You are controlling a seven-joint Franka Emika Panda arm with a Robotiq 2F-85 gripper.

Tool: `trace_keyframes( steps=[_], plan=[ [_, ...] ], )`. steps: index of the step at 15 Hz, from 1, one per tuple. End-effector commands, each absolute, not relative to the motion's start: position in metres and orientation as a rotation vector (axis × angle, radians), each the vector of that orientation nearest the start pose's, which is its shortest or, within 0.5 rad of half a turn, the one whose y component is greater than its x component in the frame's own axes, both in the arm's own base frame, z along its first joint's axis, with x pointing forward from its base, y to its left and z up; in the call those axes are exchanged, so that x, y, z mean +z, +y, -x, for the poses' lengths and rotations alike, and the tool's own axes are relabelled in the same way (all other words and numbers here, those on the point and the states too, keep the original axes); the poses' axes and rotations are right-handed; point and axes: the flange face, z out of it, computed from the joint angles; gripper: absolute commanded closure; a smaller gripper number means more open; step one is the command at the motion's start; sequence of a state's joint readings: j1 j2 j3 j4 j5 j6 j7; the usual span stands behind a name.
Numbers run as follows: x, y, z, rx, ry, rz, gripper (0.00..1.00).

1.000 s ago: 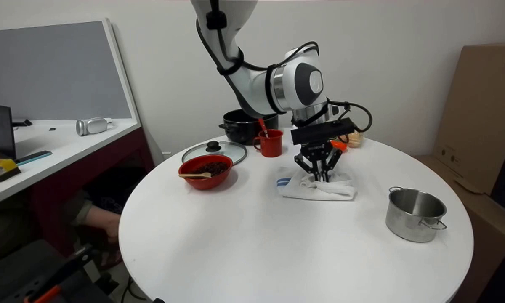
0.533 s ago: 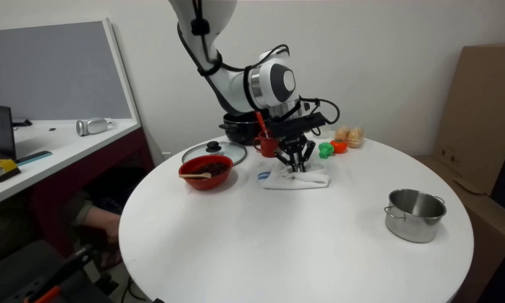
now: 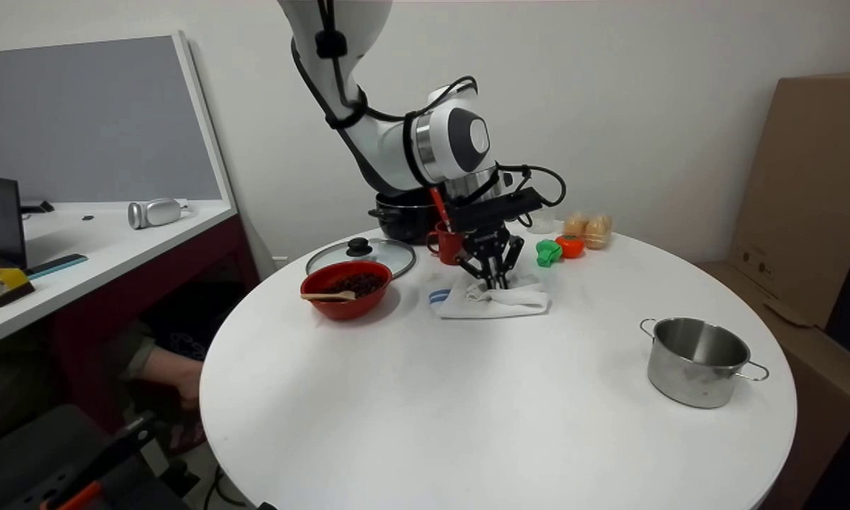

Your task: Move the silver pot to the right side of the table, use the white and blue towel to wipe the table

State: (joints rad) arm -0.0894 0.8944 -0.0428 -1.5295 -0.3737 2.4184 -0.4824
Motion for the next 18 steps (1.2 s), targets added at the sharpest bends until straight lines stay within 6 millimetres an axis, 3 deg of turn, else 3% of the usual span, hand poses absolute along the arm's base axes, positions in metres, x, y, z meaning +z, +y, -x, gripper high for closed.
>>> trace_keyframes(
  steps=[1,8,18],
  plan=[
    [0.104,-0.065,-0.665,0.213,-1.183,3.170,0.97],
    [0.111,-0.014,-0.617,0.238,-1.414,3.112,0.97],
    [0.119,-0.018,-0.565,0.282,-1.418,3.095,0.97]
  ],
)
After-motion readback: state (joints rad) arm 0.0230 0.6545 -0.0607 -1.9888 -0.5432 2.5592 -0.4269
